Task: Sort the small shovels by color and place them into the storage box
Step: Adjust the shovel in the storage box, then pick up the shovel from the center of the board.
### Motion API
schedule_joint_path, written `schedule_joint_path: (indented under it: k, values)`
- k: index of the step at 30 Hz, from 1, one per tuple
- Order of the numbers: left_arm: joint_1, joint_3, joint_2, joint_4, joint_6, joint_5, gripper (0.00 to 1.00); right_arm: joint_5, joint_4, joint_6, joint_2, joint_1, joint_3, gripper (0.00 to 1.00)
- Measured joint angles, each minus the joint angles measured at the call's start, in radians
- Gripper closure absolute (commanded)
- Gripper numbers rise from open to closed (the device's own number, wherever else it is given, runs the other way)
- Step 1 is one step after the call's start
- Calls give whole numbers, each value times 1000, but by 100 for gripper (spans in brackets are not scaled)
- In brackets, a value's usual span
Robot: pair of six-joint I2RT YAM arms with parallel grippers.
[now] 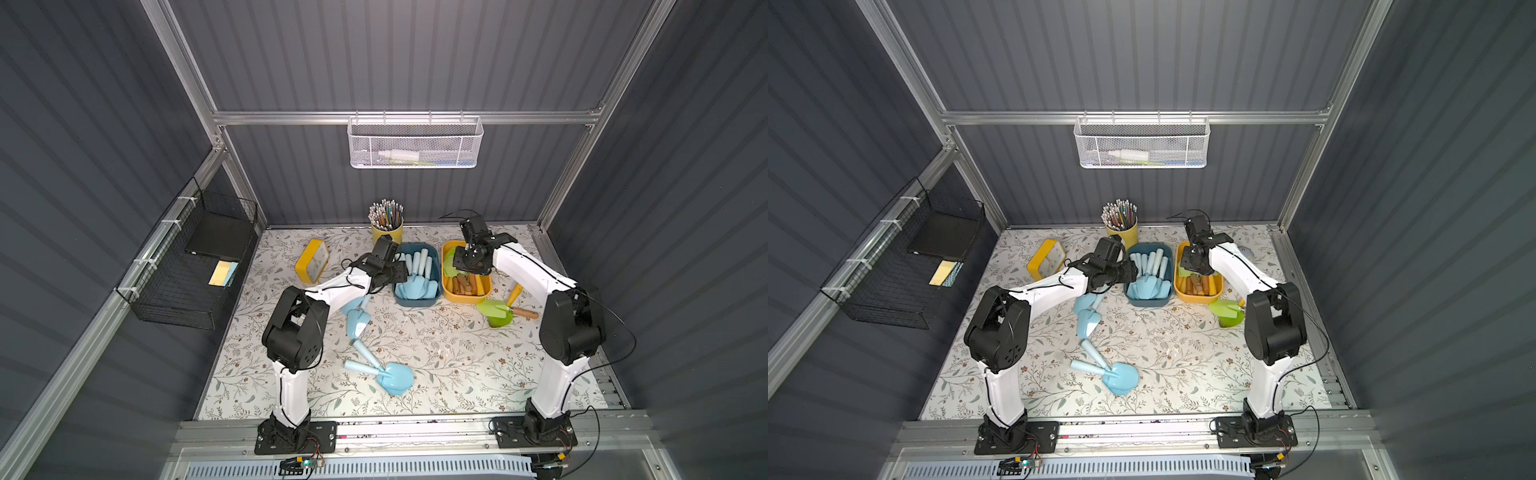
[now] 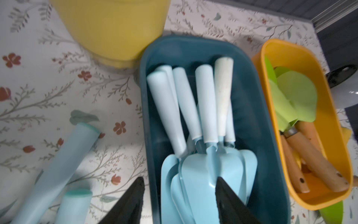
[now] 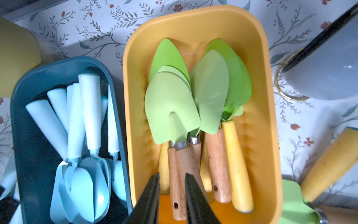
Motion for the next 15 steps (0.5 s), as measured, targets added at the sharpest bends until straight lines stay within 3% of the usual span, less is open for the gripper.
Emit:
schedule_joint_path:
  k: [10, 15]
  values:
    - [0, -237, -142, -8, -26, -35, 39, -18, 13, 41, -79, 28, -144, 71]
    - [0, -261, -219, -23, -45, -85, 38, -21, 22, 51, -79, 33, -150, 70]
